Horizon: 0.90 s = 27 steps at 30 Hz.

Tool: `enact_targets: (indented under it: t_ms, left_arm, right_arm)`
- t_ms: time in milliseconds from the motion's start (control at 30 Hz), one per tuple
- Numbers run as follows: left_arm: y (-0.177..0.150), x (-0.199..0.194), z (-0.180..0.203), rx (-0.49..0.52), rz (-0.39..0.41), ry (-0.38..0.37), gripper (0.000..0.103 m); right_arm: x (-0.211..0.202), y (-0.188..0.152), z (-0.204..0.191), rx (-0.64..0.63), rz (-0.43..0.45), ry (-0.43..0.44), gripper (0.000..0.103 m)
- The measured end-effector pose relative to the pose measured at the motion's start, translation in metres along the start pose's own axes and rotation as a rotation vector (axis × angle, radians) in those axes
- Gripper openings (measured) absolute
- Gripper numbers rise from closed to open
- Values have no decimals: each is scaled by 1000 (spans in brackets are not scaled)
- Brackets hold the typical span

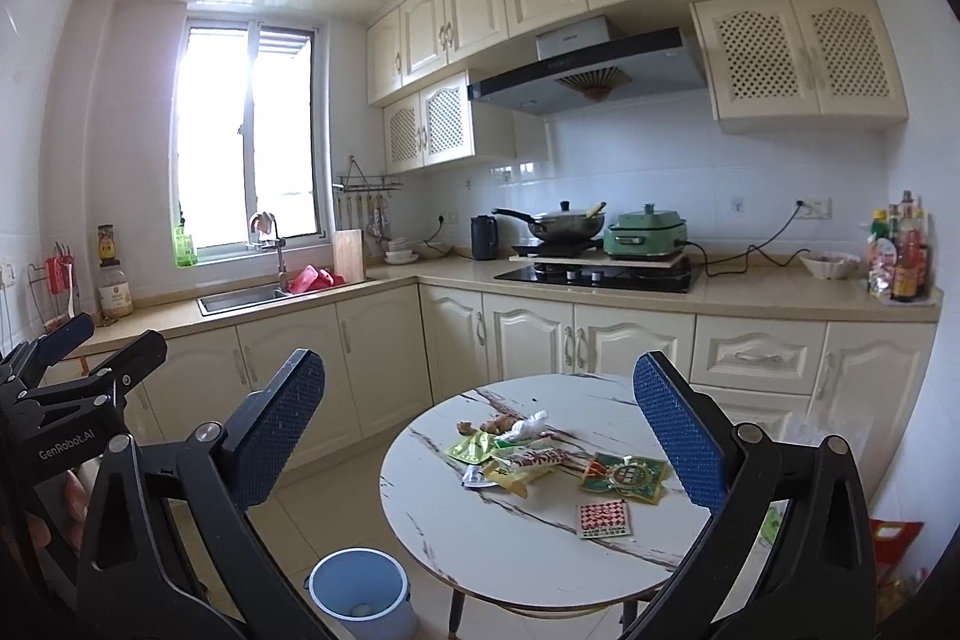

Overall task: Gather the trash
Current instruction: 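Lift both grippers away from the bucket back toward the table, then grasp the green-checked packet with the right gripper while the left gripper grasps the yellow snack bag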

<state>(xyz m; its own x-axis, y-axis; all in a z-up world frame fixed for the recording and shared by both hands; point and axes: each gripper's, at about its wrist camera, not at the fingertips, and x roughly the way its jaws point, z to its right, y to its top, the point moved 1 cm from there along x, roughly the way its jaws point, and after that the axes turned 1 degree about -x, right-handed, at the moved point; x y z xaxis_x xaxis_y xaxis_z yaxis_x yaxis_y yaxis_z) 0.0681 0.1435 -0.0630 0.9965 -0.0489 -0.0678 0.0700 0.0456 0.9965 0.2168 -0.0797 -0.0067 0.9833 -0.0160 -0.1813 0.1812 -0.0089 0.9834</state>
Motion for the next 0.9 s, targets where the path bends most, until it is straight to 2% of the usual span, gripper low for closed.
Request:
enact_targets:
  t_ms: [133,233,333,500,633,800,900]
  left_arm:
    - [-1,31,6,0,-44,-25,102]
    - [-4,65,16,9,-118,-43,102]
    - [-12,100,28,23,-196,-60,102]
    - [-21,152,45,31,-303,-78,102]
    - [-21,196,54,35,-381,-94,102]
    - [-27,246,52,33,-450,-94,102]
    - [-31,269,47,30,-474,-96,102]
  right_arm:
    - [23,-13,18,24,-49,-33,103]
    - [46,-29,35,47,-101,-59,103]
    - [75,-49,53,65,-171,-83,103]
    - [137,-90,68,69,-307,-77,103]
    - [193,-125,64,4,-421,-75,103]
    - [264,-166,52,-140,-551,-105,103]
    - [299,-180,41,-243,-576,-109,103]
